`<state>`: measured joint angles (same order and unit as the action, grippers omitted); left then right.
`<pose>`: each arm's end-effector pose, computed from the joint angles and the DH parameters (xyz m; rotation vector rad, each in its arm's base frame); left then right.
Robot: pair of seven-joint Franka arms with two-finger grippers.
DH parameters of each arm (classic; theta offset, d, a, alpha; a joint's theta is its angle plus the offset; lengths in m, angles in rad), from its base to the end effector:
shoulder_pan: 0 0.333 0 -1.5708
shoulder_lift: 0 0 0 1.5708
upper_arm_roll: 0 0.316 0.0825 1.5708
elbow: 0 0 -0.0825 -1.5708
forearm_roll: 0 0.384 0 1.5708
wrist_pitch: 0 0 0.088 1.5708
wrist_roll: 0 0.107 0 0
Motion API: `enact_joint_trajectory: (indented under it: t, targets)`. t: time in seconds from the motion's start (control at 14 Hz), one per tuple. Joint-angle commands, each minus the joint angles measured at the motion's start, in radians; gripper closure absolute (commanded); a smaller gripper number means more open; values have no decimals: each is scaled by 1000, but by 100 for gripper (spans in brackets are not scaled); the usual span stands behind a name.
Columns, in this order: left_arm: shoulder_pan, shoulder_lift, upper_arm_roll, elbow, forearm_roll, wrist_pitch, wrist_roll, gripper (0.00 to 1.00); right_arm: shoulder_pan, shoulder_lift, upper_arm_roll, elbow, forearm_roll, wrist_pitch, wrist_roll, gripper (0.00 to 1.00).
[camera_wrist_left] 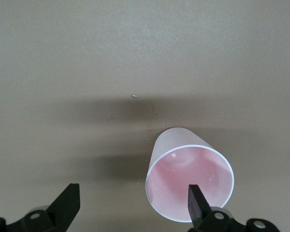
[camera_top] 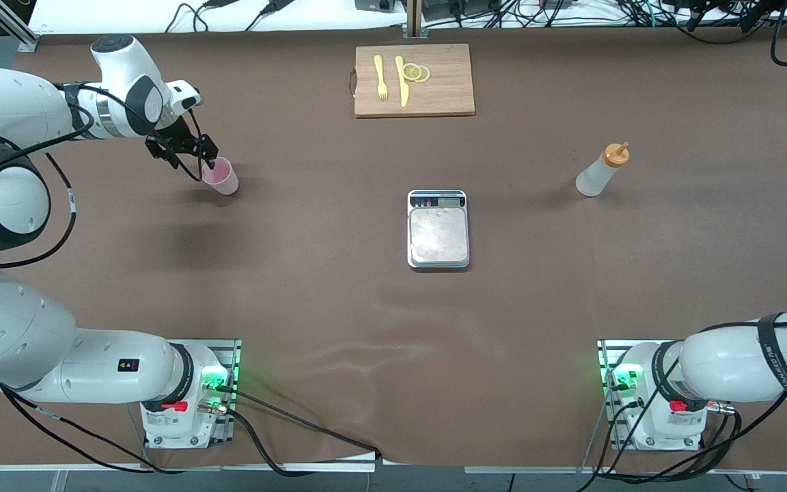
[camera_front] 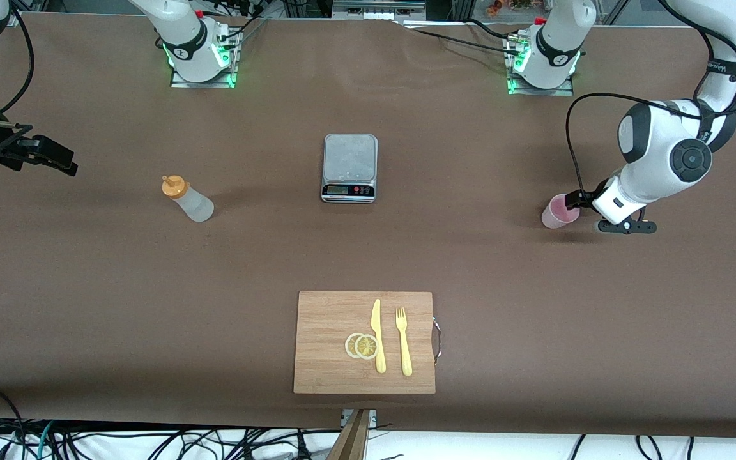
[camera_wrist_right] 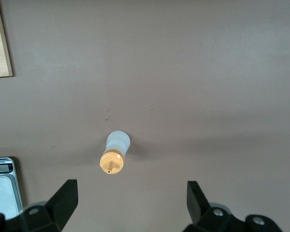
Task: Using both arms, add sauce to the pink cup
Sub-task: 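Reach the left gripper down to the pink cup and close on it, then lift the pink cup with the left gripper and carry it over the scale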
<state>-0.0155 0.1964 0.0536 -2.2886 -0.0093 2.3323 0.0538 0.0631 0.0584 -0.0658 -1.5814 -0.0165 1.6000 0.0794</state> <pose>0.5127 0.0197 0.2540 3.1297 -0.0141 -0.2390 0.5732 -0.0022 0.5891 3.1166 -0.1267 -0.0606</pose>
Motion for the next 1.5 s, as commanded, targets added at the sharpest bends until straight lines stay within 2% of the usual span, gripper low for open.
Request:
enact_joint_trajectory:
  t: [0.0, 0.29, 0.5, 0.79, 0.93, 1.0, 1.22, 1.29, 1.43]
  targets:
    - [-9, -28, 6, -34, 23, 22, 12, 3, -3, -9, 0, -3, 13, 3, 3, 0]
    - [-12, -15, 6, -61, 23, 61, 11, 4, -3, -9, 0, -3, 13, 3, 3, 0]
    - [-14, -3, 6, -64, 23, 73, 11, 8, -3, -8, 0, -3, 13, 3, 3, 0]
    - [-29, 3, 6, -61, 23, 68, 5, 30, -3, -9, 0, -3, 13, 3, 3, 0]
    - [-27, 3, 6, -54, 12, 65, 3, 45, -3, -9, 0, -3, 13, 2, 3, 0]
    - [-26, 3, 6, -54, 11, 65, 3, 49, -3, -9, 0, -3, 13, 0, 3, 0]
    - [-24, 9, 8, -52, 11, 67, 5, 54, -3, -9, 0, -3, 13, 0, 3, 0]
    - [-24, 9, 8, -51, 11, 67, 6, 61, -3, -9, 0, -3, 13, 0, 3, 0]
    - [-24, 11, 9, -49, 11, 67, 6, 86, -3, -9, 0, -3, 13, 0, 3, 0]
